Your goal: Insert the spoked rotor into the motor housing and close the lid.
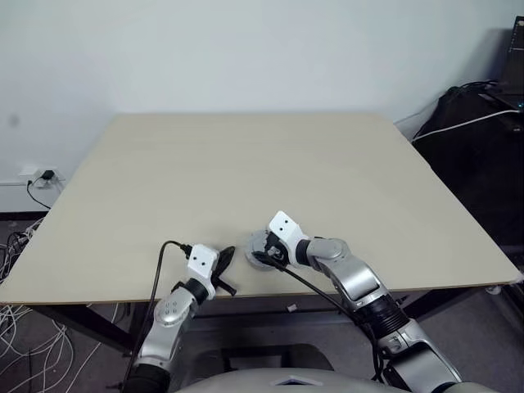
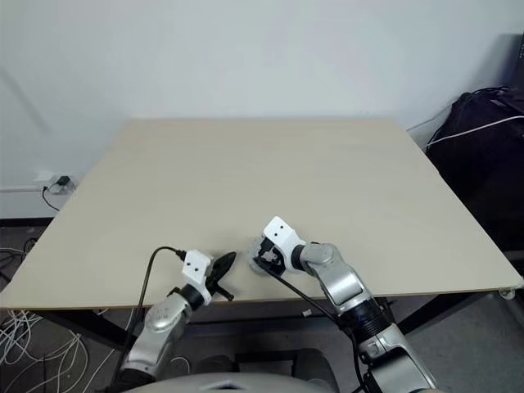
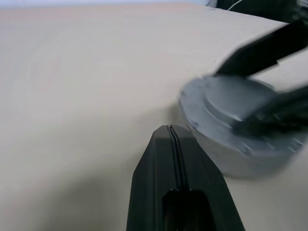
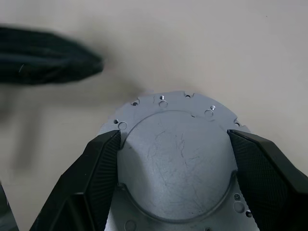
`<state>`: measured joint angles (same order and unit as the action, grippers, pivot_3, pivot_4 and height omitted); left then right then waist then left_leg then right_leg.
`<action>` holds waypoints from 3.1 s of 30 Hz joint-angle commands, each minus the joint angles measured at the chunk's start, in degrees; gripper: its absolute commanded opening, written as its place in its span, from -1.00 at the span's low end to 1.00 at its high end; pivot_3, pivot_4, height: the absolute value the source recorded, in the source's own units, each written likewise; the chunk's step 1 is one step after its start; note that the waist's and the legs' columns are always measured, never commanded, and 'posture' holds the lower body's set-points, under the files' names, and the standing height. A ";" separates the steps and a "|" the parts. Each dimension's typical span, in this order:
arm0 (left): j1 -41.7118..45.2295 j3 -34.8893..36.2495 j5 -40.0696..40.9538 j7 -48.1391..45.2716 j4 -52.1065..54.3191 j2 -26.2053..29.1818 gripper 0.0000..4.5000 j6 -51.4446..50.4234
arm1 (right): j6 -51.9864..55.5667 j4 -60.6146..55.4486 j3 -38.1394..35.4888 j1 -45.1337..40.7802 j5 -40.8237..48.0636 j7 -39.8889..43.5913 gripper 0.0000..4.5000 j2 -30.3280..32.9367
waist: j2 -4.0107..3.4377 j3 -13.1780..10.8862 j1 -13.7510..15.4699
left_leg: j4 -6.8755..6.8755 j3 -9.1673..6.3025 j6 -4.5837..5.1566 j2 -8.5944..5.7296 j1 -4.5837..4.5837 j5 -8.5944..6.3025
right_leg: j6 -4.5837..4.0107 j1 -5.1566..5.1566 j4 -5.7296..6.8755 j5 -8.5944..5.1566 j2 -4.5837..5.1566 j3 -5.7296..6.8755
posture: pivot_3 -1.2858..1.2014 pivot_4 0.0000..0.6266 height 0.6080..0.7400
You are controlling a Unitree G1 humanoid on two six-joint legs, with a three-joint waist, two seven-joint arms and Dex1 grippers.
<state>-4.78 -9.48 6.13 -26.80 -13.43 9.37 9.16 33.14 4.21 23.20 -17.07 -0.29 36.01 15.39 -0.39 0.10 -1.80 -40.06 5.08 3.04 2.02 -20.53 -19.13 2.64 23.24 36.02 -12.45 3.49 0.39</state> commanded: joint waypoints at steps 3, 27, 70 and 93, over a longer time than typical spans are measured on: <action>4.91 -0.70 0.69 -2.71 3.53 1.05 -1.00 -8.70 | 2.04 1.65 1.72 1.11 -1.54 -0.65 0.45 -0.10 | 0.06 0.02 -0.28 | 0.00 -0.01 0.00 -0.03 0.00 0.00 | 0.01 -0.32 -0.01 0.00 -0.01 0.00 | 0.03 -1.00 1.00; 16.54 -3.49 -0.16 -9.52 0.93 1.76 -1.00 -24.12 | 2.35 0.19 1.93 2.16 -1.40 -1.18 0.45 -0.55 | 0.12 -0.02 -0.30 | 0.04 -0.13 -0.06 -0.29 0.05 0.03 | 0.02 -0.42 -0.05 -0.02 -0.03 0.00 | 0.03 -1.00 1.00; 15.83 -5.62 -2.12 -8.07 -1.33 0.31 -1.00 -26.80 | -0.52 -1.67 0.87 2.59 -0.69 0.05 0.99 -1.58 | 0.18 0.01 -0.25 | 0.15 -0.18 -0.05 -0.28 0.09 0.03 | -0.01 -0.44 -0.09 -0.06 0.01 0.00 | 0.03 -1.00 1.00; 15.77 -5.63 -2.04 -8.11 -0.46 0.30 -1.00 -27.39 | -1.87 -3.58 -3.08 3.15 -0.30 -2.65 0.99 -0.89 | 0.21 -0.06 -0.15 | 0.20 -0.23 -0.04 -0.32 -0.02 0.02 | 0.03 -0.37 -0.14 -0.10 0.02 0.00 | 0.03 -1.00 1.00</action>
<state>11.81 -14.20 4.86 -34.93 -13.53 9.28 -16.98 30.67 3.05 20.59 -14.14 -0.84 32.65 13.60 -0.17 0.04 -1.95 -39.86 4.85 3.01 1.70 -20.56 -19.11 2.67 22.86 35.89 -12.56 3.52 0.39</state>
